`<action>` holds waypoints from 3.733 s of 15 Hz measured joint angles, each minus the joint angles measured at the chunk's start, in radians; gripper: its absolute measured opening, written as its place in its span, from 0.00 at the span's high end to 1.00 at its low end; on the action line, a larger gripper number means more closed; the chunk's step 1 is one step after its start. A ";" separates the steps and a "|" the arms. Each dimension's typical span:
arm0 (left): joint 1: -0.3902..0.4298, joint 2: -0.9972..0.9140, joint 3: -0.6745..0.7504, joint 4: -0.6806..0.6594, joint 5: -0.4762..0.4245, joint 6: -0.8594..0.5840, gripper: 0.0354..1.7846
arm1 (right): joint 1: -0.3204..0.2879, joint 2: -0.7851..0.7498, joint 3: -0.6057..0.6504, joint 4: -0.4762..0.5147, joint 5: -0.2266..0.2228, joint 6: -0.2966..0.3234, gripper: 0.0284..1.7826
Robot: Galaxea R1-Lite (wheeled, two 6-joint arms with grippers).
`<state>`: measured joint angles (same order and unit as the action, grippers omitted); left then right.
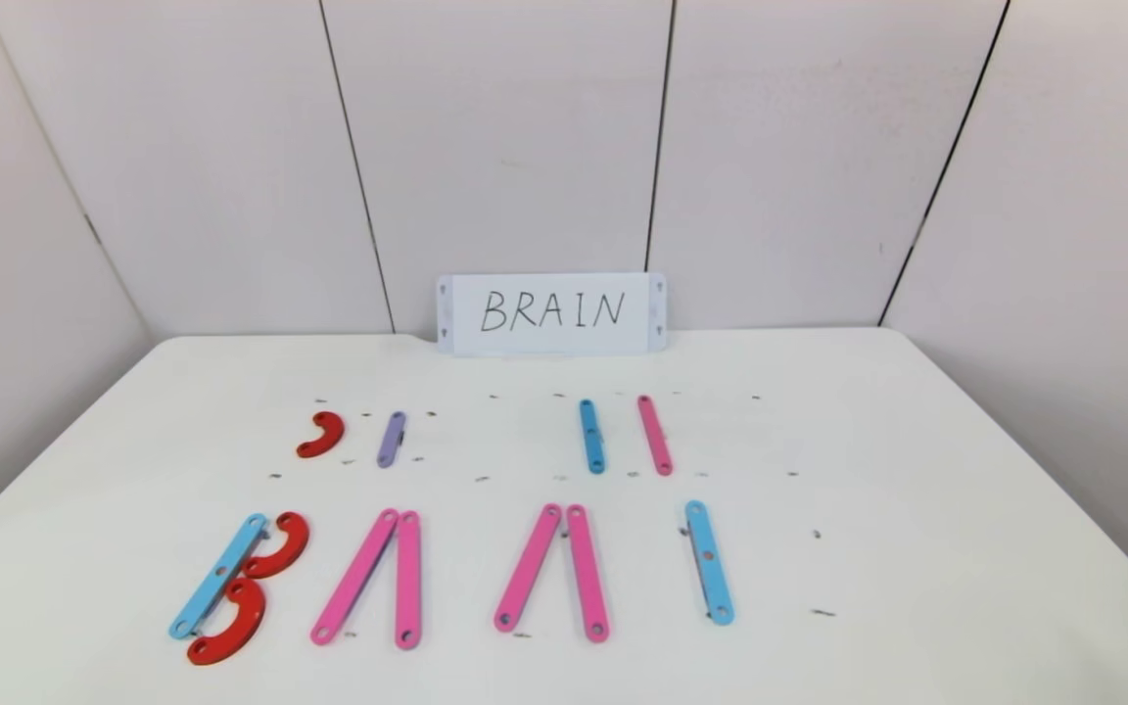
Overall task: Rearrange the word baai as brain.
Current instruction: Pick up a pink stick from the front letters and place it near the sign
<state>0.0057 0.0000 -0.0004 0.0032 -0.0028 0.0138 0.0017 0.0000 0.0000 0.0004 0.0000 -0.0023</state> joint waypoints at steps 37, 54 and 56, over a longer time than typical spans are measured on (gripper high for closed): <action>-0.090 1.311 -1.217 0.232 -0.304 0.022 0.02 | 0.178 1.326 -1.288 0.046 0.157 0.013 0.02; -0.175 1.455 -1.197 0.409 -0.258 0.025 0.02 | 0.187 1.561 -1.423 0.179 0.247 0.015 0.02; -0.194 1.469 -1.192 0.449 -0.250 0.026 0.02 | 0.187 1.568 -1.424 0.181 0.264 0.014 0.02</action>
<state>-0.1881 1.4687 -1.1921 0.4521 -0.2523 0.0394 0.1889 1.5683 -1.4240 0.1817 0.2636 0.0119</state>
